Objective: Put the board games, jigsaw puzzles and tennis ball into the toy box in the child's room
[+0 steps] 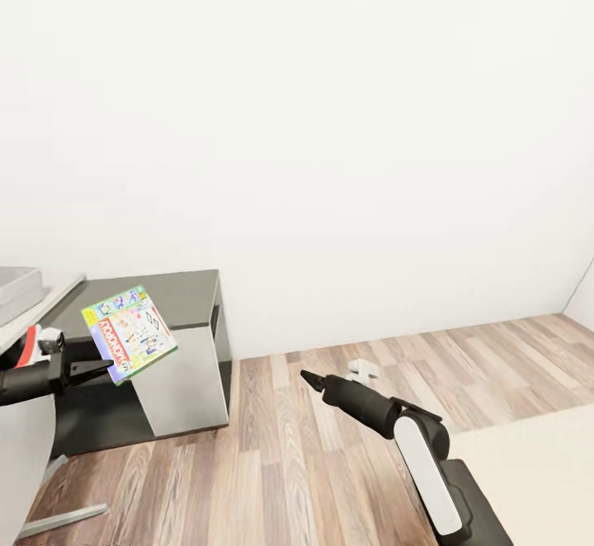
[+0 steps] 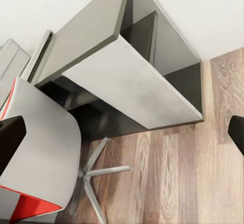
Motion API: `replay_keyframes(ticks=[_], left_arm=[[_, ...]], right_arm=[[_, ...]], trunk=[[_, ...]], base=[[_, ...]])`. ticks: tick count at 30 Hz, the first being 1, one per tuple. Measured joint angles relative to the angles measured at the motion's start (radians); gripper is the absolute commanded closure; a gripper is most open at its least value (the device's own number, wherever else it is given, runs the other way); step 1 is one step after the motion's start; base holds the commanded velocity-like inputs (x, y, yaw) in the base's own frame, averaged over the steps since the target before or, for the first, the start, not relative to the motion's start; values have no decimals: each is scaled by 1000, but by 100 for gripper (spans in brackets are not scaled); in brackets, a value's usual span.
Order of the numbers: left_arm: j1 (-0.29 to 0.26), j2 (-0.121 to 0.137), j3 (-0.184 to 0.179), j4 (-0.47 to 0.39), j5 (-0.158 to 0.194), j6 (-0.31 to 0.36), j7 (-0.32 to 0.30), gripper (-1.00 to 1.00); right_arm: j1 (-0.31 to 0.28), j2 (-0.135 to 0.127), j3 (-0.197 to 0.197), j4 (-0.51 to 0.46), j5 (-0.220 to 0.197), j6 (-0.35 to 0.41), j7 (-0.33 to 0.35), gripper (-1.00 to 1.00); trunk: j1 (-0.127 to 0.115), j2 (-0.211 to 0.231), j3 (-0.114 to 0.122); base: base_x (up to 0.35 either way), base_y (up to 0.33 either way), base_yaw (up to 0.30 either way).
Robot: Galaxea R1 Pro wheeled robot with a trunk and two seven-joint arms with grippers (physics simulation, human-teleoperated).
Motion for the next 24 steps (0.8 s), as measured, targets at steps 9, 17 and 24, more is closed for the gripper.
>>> replay_keyframes(ticks=[9,17,24], left_arm=[[1,6,3,-13,3,2,0,100],[2,110,7,-34,71,5,0,100],[3,128,-5,-35,137,6,0,100]], right_arm=[[0,0,-1,0,0,0,1,-100],[-1,-7,-2,-5,0,1,5,-100],[-1,-11,-4,-8,0,2,9,-100]], trunk=[[-15,28,7],[-46,84,27],[-72,133,45]], base=[[28,0,291],[1,0,290],[0,0,290]])
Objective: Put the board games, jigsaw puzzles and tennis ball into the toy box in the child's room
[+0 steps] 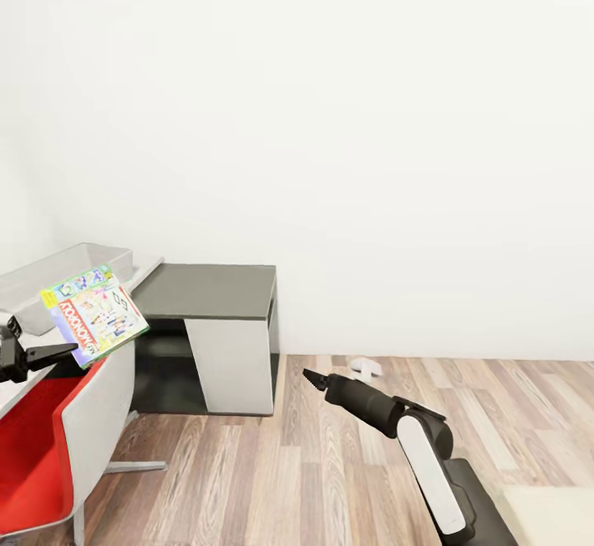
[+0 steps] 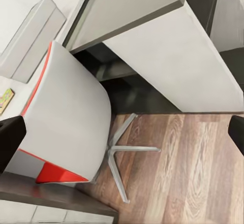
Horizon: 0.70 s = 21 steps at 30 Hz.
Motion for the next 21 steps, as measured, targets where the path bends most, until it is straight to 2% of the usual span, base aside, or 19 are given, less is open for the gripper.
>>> replay_keyframes(ticks=[5,12,21], left_arm=[[-1,-4,-3,0,3,1,0,100],[-1,-4,-4,0,4,1,0,100],[0,-4,-4,0,3,-3,0,100]], right_arm=[[0,-4,0,0,0,0,1,-100],[0,4,2,7,1,-1,1,-100],[0,7,3,9,2,-1,1,-100]], trunk=[[-19,35,13],[-46,84,30],[-46,84,25]], base=[[0,0,289],[0,0,289],[18,0,288]])
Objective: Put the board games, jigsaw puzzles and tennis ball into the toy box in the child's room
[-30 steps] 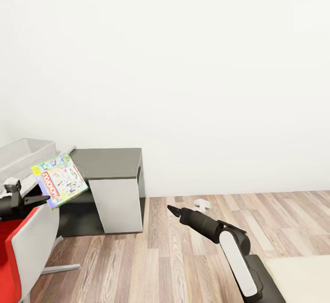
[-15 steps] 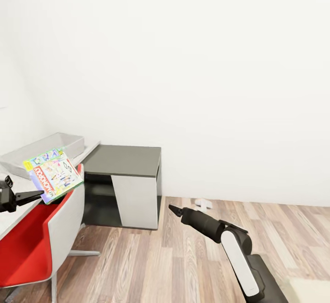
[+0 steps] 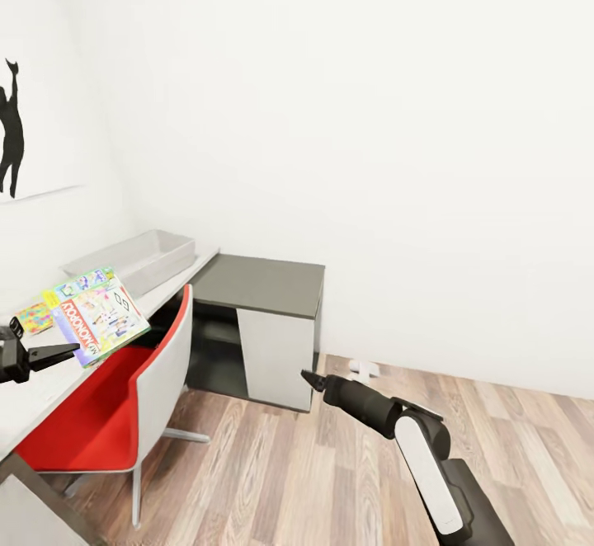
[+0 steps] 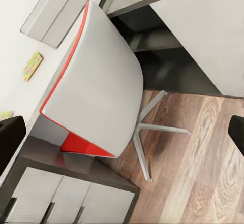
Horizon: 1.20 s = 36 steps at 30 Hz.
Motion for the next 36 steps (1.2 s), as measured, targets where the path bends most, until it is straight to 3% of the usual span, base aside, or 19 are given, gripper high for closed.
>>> replay_keyframes(ticks=[11,23,36], left_arm=[[1,-1,1,0,0,-2,0,100],[0,-2,1,0,0,-2,0,100],[1,-2,1,0,-1,-2,0,100]], right_arm=[[0,-7,-1,-6,-1,0,1,-100],[3,-14,-5,-2,-3,-62,4,-100],[3,-2,1,-8,-2,-64,-2,-100]], trunk=[[0,0,-7],[0,0,-8],[0,0,-8]], base=[[297,0,273],[330,0,27],[331,0,77]])
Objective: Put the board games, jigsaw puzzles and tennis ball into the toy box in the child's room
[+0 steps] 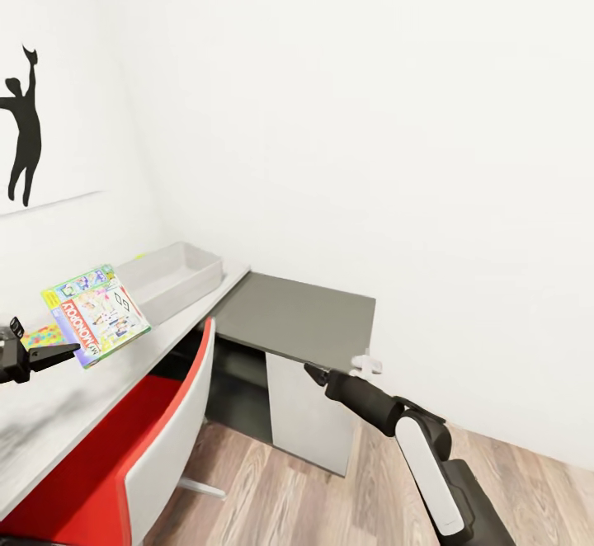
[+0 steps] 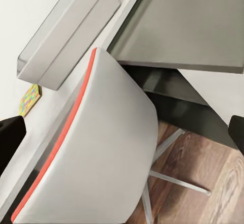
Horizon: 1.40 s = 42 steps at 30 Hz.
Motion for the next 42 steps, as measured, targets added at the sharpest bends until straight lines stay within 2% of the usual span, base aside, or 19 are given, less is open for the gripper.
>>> replay_keyframes(ticks=[15,22,29,37,42], left_arm=[[0,-1,0,0,0,0,0,100],[0,-1,0,0,0,0,0,100],[0,-2,-1,0,2,0,0,100],[0,-3,-1,0,1,0,0,100],[0,-3,0,0,2,-1,0,100]], right_arm=[[0,0,2,-3,0,-2,5,-100],[0,2,1,-1,0,-1,2,-100],[0,2,3,-2,0,-3,0,-100],[0,0,3,-3,2,-3,1,-100],[0,0,3,-3,1,-2,2,-100]], trunk=[[0,0,-11],[0,0,-12],[1,0,-13],[1,0,-12],[0,0,-12]], base=[[331,0,260],[319,0,46],[59,0,21],[2,0,246],[29,-12,70]])
